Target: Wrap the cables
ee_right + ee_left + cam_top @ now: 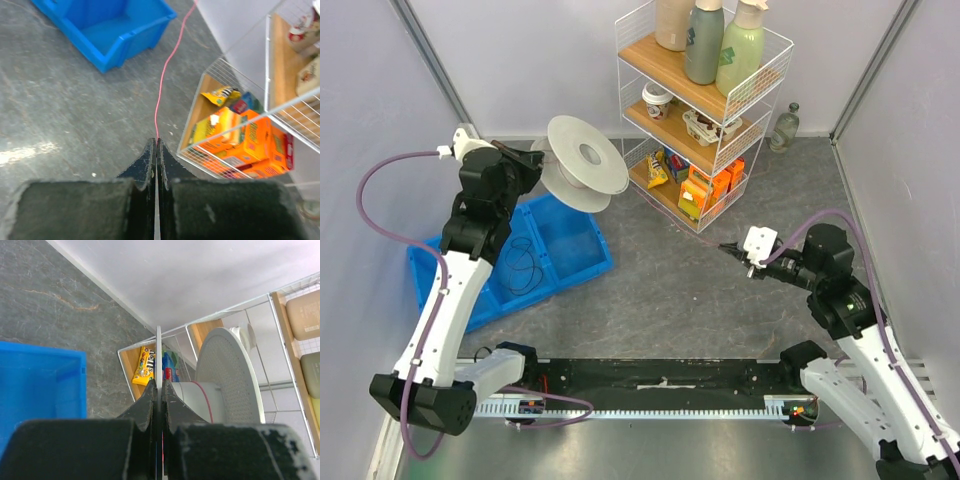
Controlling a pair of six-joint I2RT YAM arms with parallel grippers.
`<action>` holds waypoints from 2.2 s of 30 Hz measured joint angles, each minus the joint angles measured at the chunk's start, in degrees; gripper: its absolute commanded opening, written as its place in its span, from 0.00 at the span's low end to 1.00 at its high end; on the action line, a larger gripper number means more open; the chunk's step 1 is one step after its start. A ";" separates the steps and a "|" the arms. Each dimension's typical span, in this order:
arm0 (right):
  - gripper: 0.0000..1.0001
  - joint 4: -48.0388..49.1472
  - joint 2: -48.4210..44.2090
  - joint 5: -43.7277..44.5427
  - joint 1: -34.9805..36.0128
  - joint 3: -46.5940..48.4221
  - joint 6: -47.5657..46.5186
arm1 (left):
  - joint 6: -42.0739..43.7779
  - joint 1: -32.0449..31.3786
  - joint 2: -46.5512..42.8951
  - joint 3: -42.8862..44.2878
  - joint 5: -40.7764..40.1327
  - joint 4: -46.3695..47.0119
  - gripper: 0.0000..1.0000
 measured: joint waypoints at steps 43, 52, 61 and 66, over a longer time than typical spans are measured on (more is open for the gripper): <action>0.00 2.54 25.49 16.37 37.31 36.44 5.31 | 25.79 -20.22 9.29 -9.70 10.34 9.11 0.02; 0.00 5.79 27.23 24.65 34.53 39.32 4.31 | 33.07 -23.23 1.55 -14.67 29.05 11.58 0.02; 0.00 3.63 28.35 21.57 17.49 39.10 6.71 | 32.96 -22.08 -7.54 -16.92 46.69 15.10 0.02; 0.00 3.17 25.46 18.18 10.95 35.54 7.02 | 25.81 -16.06 -9.55 -17.11 52.24 20.57 0.02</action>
